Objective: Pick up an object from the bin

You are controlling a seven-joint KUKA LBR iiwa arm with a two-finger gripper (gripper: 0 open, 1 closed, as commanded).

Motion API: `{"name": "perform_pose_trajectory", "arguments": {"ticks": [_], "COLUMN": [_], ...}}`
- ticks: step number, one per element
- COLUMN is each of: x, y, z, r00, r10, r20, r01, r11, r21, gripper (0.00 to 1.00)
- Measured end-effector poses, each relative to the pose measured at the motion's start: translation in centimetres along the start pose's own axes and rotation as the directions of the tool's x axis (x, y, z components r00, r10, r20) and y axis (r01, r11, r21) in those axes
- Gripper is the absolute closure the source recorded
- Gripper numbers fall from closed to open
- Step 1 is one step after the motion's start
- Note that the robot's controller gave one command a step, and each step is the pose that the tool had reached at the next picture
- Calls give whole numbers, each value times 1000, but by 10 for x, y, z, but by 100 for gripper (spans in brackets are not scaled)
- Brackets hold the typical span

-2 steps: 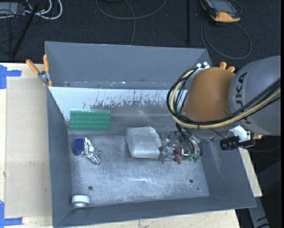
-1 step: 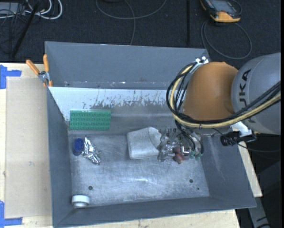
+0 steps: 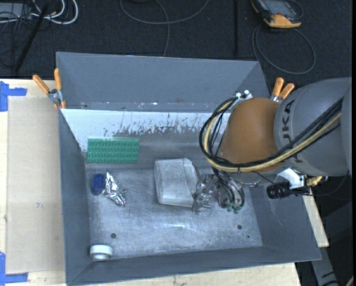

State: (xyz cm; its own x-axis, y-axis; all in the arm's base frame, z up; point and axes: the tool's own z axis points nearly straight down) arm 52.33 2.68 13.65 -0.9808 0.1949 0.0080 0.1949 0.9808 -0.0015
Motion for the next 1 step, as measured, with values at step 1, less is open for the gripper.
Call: {"name": "perform_pose_trajectory", "arguments": {"ticks": [1], "x": [1], "y": [-14], "z": [-17], "r00": [1000], "r10": [3], "r20": [8], "r01": [-3], "r11": [1000], "r21": [-1], "gripper": [100]}}
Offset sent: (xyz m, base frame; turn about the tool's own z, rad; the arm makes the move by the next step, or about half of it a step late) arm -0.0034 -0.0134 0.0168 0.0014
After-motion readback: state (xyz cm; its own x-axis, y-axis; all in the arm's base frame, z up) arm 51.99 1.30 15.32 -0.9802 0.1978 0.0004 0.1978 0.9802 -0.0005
